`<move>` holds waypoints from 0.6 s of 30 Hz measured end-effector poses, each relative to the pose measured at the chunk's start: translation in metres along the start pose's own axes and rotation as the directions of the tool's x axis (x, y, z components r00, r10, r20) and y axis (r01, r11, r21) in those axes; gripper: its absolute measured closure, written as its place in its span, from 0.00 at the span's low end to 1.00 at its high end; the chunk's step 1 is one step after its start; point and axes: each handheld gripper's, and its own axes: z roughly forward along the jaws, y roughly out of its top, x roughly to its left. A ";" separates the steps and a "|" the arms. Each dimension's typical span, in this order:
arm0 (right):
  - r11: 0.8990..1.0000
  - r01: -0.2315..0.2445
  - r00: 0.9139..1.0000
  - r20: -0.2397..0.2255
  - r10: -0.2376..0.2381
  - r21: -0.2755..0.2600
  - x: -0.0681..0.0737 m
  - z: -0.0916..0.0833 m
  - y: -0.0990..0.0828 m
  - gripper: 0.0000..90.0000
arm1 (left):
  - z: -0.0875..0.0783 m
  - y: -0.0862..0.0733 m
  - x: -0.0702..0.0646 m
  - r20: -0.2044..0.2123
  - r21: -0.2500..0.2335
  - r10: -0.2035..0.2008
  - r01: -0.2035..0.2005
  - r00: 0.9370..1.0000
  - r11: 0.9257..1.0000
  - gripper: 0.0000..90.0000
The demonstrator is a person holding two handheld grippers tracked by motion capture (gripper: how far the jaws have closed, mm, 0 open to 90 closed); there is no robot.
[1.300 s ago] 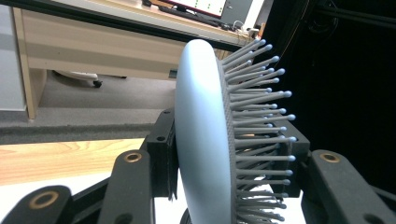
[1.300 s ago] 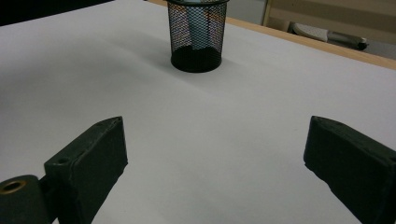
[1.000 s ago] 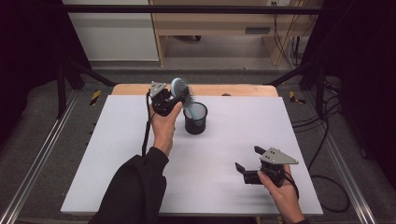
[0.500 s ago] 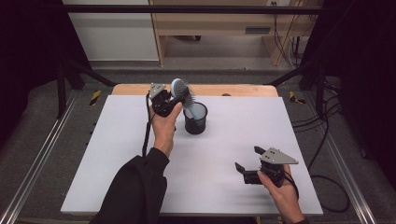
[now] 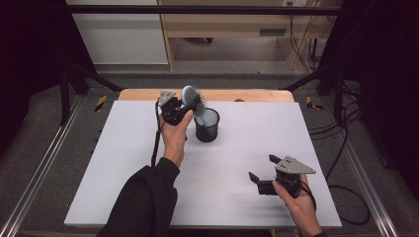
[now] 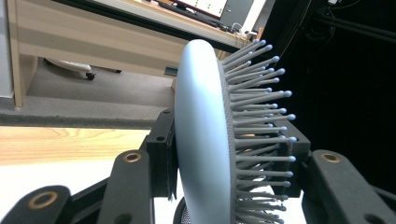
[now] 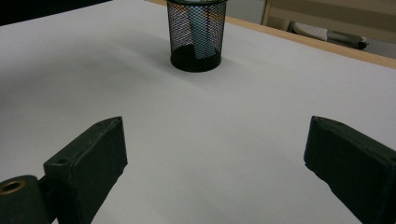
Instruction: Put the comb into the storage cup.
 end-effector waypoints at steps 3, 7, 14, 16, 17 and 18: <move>1.000 -0.001 1.000 0.000 0.001 0.000 0.000 0.000 0.000 0.07 | 0.000 -0.001 0.000 0.003 0.004 0.003 -0.003 1.000 1.000 0.58; 1.000 0.000 1.000 -0.001 0.000 0.000 0.000 0.000 0.000 0.07 | 0.001 -0.002 0.000 0.007 0.000 0.001 -0.001 1.000 1.000 0.58; 1.000 0.002 1.000 -0.002 -0.002 0.002 0.000 0.000 0.000 0.07 | 0.000 -0.002 0.002 0.008 0.002 -0.002 0.002 1.000 1.000 0.57; 1.000 0.002 1.000 -0.001 -0.002 0.002 0.001 0.000 0.000 0.07 | 0.000 -0.002 0.003 0.007 0.007 0.001 -0.001 1.000 1.000 0.56; 1.000 0.003 1.000 0.000 -0.003 0.003 0.001 0.000 0.000 0.07 | -0.001 -0.002 0.004 0.005 0.011 0.000 0.000 1.000 1.000 0.56; 1.000 0.003 1.000 -0.001 -0.003 0.003 0.001 0.000 0.000 0.07 | -0.001 -0.002 0.005 0.004 0.014 0.000 0.000 1.000 1.000 0.55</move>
